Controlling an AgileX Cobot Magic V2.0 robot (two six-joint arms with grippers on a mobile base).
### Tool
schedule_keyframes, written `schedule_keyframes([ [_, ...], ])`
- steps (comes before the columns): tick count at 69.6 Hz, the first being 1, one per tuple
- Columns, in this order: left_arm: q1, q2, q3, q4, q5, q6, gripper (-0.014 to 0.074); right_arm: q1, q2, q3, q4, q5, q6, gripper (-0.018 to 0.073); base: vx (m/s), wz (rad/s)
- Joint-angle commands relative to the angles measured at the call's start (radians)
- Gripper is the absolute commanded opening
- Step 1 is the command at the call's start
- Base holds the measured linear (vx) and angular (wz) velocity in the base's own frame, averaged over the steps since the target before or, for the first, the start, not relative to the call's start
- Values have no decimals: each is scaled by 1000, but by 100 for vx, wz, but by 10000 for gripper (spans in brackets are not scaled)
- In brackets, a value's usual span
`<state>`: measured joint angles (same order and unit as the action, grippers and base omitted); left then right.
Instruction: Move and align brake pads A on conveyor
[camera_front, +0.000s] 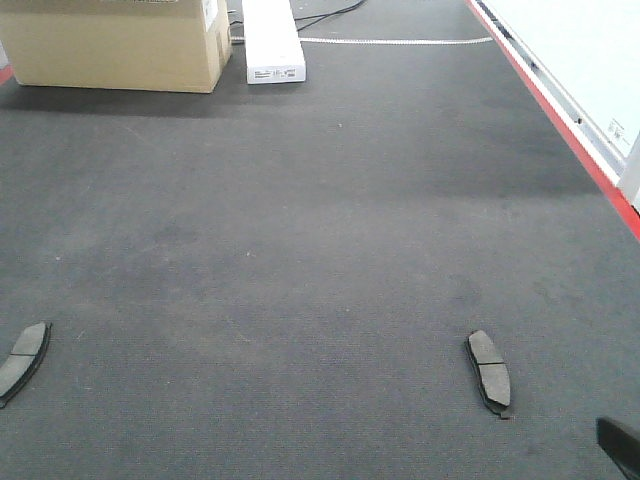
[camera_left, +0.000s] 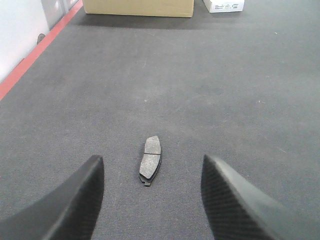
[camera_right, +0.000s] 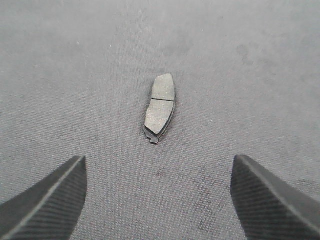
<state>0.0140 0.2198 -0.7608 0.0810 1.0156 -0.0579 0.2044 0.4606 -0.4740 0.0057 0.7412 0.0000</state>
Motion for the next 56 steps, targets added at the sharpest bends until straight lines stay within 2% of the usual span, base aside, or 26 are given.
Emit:
schedule_keyframes([
  [1,-4,16,-17,-5,-77,-3,423,-7,-68,-1,-6,-53,0,532,0,0],
  [19,-4,16,-17,-5,-77,-3,423,-7,-208,26,-6,-50,0,483,0,0],
  [35,-4,16,-17,-5,-77,-3,423,-7,-216,26,-6,-50,0,449,0,0],
  [56,-4,16,-17,-5,-77,-3,423,-7,-216,26,-6,-50,0,449,0,0],
])
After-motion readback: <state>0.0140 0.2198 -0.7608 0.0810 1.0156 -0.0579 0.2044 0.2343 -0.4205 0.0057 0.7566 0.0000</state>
